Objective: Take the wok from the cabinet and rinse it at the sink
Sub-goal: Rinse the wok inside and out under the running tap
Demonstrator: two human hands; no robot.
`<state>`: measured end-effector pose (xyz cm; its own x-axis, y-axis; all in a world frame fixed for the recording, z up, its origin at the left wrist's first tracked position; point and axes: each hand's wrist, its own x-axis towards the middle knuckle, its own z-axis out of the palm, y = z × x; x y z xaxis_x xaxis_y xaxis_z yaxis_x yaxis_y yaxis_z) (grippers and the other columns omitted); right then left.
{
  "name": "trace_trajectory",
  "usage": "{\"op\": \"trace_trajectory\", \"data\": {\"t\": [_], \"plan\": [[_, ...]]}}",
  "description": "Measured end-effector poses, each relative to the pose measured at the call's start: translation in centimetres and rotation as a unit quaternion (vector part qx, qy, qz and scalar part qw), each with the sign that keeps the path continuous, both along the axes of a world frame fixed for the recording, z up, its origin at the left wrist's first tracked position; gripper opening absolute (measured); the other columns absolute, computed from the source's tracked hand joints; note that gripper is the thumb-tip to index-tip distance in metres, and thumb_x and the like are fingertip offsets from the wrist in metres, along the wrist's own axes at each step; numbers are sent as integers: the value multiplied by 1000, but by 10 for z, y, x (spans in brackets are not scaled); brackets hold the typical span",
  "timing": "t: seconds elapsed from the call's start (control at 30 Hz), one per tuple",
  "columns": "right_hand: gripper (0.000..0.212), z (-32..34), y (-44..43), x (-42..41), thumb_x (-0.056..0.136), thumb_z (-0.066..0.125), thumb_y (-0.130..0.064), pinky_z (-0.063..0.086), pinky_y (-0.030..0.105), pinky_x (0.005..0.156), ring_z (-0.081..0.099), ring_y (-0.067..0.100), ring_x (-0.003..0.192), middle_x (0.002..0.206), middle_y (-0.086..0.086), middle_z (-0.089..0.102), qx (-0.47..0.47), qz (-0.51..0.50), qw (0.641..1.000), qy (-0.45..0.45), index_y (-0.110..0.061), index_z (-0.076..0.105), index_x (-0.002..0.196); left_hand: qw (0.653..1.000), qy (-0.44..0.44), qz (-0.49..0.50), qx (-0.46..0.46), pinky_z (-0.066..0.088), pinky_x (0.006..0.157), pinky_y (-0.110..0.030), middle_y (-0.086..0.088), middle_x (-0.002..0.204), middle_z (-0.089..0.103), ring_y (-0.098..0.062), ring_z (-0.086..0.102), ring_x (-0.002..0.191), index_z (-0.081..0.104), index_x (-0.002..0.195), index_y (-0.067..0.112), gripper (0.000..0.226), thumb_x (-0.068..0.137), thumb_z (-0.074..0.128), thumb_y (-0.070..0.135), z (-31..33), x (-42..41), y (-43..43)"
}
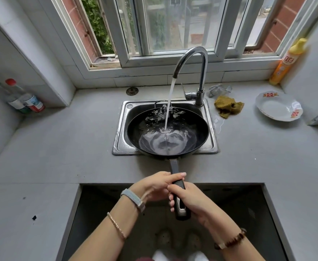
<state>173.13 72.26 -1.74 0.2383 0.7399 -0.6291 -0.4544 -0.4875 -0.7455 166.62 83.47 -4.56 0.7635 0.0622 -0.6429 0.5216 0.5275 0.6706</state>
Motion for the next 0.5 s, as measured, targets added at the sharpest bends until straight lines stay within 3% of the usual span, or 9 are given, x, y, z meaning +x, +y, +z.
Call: {"op": "trace_trajectory", "data": {"t": [0.17,0.33,0.43,0.5], "plan": [[3,-18,-17,-8,93,54,-6,52,29,48,56,15,49,59,4,58,-5,23,1000,-14,-8,56,91,1000,11,-10,6,47,37,-25,-14,66,58,-20,52,37,53,92,-1,32,91,62,30,-21,-10,-12],[18,-35,-30,-17,91,53,-2,52,31,49,56,18,48,61,8,57,-48,38,998,-12,-2,51,110,999,32,-6,35,48,41,-26,-29,109,61,-24,59,60,52,119,-8,61,81,71,36,-46,-19,-27],[25,-37,-31,-19,91,52,-1,52,31,49,56,18,48,62,9,57,-60,39,997,-16,-1,48,116,998,39,-7,42,47,38,-25,-27,110,60,-24,56,55,52,120,-8,66,78,72,38,-49,-21,-30],[20,-34,-29,-17,91,51,-1,52,30,49,55,17,47,61,8,56,-52,38,998,-20,-1,50,112,999,37,-4,39,45,37,-24,-25,98,62,-22,54,48,52,118,-8,58,84,69,35,-44,-19,-28]]}}
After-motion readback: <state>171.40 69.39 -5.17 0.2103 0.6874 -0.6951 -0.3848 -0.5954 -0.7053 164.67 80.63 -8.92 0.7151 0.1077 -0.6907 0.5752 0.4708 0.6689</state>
